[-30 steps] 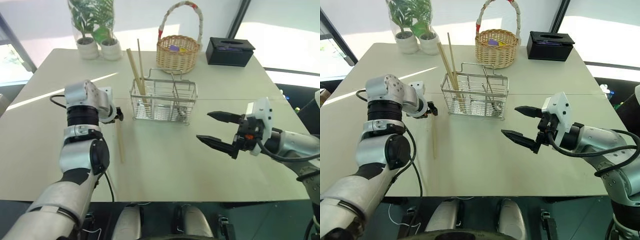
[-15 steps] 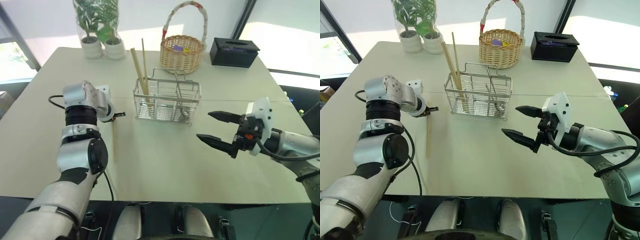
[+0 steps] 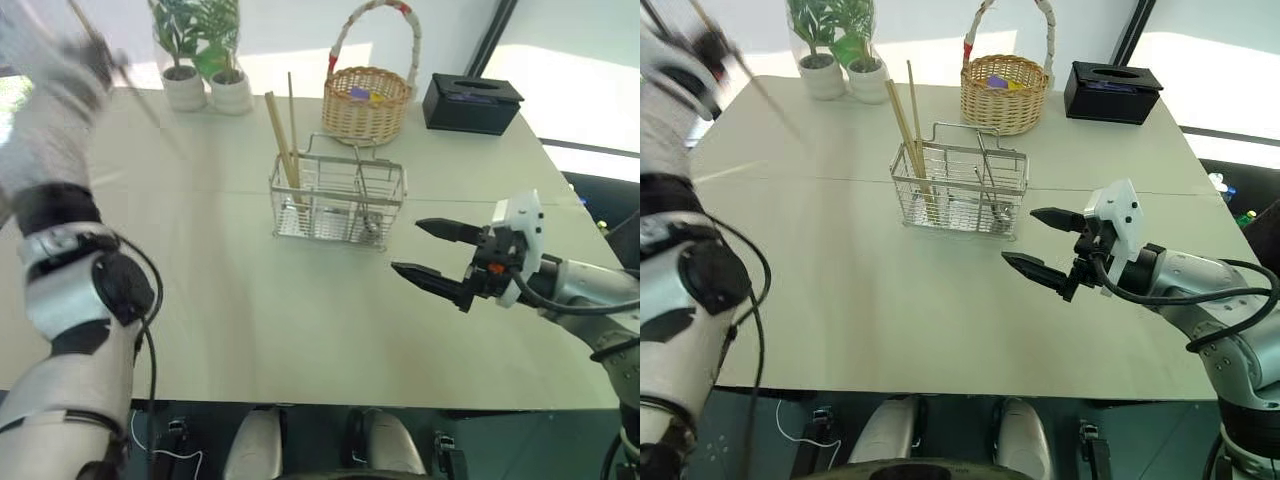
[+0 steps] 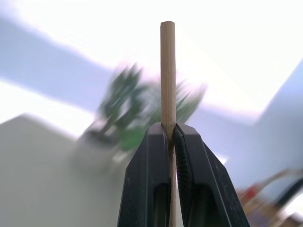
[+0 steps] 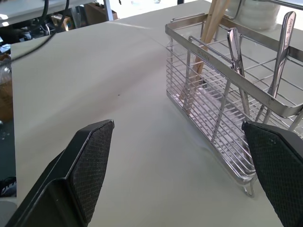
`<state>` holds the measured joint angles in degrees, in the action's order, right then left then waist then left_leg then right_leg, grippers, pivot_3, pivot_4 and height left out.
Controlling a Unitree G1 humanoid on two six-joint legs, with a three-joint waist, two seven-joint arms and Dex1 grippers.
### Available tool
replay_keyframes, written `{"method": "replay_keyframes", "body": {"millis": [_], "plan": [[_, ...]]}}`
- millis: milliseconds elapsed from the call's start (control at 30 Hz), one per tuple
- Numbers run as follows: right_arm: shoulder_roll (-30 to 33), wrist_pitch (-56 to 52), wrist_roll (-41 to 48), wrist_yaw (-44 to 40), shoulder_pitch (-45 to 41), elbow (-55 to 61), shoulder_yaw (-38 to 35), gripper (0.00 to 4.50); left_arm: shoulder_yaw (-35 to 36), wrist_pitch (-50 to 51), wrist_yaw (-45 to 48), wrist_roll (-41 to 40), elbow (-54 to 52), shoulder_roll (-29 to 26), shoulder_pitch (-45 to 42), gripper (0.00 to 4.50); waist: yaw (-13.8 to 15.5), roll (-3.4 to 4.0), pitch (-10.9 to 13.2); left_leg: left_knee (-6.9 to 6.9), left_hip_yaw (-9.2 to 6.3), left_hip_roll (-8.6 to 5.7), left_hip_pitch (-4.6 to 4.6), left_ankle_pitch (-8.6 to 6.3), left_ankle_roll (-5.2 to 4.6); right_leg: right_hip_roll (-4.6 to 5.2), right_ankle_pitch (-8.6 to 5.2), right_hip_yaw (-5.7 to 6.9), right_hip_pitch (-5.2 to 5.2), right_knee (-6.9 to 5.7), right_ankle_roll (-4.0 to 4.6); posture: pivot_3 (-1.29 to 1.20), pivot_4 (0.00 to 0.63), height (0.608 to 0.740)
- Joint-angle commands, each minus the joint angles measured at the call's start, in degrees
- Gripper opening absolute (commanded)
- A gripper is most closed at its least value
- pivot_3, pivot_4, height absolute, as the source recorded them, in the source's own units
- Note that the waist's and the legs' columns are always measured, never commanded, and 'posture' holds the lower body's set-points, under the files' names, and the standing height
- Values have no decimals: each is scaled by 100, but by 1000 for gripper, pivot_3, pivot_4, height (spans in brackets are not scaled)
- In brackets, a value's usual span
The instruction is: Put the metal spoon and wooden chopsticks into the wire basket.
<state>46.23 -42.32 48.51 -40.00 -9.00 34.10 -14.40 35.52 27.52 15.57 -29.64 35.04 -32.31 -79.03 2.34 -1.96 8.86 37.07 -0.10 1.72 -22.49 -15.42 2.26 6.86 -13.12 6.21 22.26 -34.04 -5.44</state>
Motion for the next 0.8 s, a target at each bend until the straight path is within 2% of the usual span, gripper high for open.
{"method": "replay_keyframes", "body": {"millis": [33, 167, 367, 567, 800], "plan": [[16, 17, 92, 35, -56, 118, -127, 4500, -164, 686, 225, -675, -620, 277, -69, 24, -7, 35, -20, 0, 4, -2, 9, -2, -4, 2, 0, -1, -10, 0, -1, 0, 150, 712], [75, -14, 69, 50, -220, 22, -123, 4500, -776, 1311, 655, -1109, -1779, 676, 394, 24, -12, 50, -19, 0, -6, 0, 31, -2, -5, -3, -8, 0, -24, -9, -9, 0, 150, 712], [42, -62, 112, 149, -287, 27, -226, 4500, -2116, 1159, 1159, -674, -2982, 1031, 1488, 24, -89, 52, -12, -1, -1, 8, 16, 2, 1, -13, -5, -7, 2, -14, -4, 0, 150, 712], [18, -83, 159, 255, -234, 76, -317, 4500, -2674, 702, 1382, -258, -3150, 1095, 1984, 24, -63, 55, -12, 0, 0, 6, 14, 2, 0, -13, -5, -7, 2, -9, -3, 0, 150, 712], [7, -99, 237, 365, -197, 97, -376, 4500, -2890, 138, 1442, 172, -2990, 1197, 2226, 24, -5, 55, -13, 2, -1, 6, 11, 1, -1, -13, -6, -7, 0, -1, -1, 0, 150, 712]]}}
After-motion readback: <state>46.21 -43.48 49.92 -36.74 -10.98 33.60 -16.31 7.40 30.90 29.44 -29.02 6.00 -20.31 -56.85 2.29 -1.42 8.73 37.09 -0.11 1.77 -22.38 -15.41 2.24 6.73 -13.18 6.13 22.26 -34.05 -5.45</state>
